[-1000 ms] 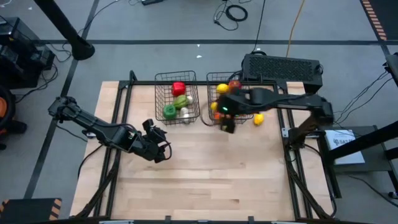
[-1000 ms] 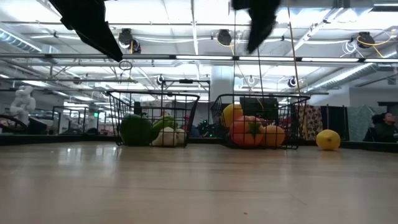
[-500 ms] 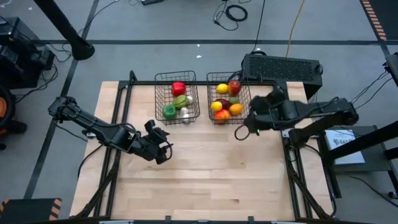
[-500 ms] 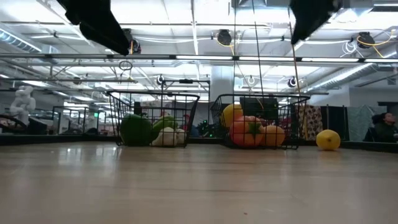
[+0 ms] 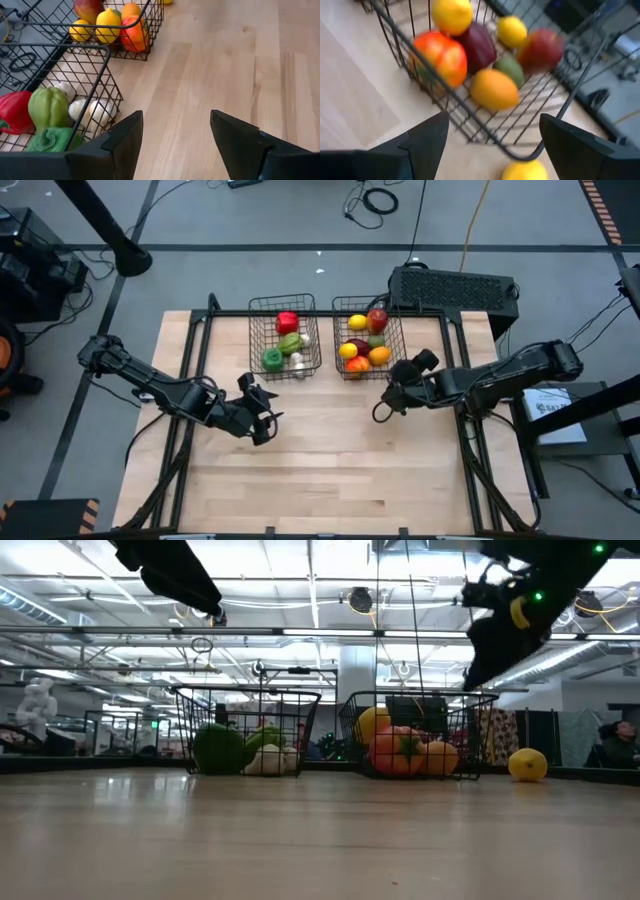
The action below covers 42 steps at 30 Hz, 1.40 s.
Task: Sort produce into baskets
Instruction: Put the yellow lemon into the right wire basket
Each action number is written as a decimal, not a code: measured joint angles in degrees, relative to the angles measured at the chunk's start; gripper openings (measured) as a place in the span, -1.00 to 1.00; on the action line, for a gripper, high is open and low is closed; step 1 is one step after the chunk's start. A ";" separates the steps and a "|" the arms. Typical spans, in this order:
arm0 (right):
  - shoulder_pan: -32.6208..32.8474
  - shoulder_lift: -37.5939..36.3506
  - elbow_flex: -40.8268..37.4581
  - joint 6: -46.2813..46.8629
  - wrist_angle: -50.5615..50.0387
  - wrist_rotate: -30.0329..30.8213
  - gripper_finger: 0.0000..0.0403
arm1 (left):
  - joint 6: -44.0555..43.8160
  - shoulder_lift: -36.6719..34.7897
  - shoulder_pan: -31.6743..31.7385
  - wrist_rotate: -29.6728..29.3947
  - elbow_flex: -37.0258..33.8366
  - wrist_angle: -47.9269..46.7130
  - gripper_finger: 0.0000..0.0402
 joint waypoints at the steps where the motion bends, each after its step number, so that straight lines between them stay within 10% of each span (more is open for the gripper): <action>1: 0.16 0.00 -0.33 1.64 -0.93 -1.13 0.51 | 0.00 0.00 0.00 -0.02 0.00 0.02 0.18; 19: 3.27 2.16 -5.25 38.65 -17.05 -2.07 0.51 | 0.19 0.00 0.01 -3.26 0.00 -5.32 0.18; 28: 3.32 2.16 -7.43 38.72 -16.04 -5.46 0.51 | -20.25 -0.02 0.10 -2.59 0.66 -25.38 0.18; 42: 3.32 2.16 -7.43 31.26 -15.71 -8.39 0.51 | -17.96 0.04 9.79 -5.02 -5.06 -24.87 0.18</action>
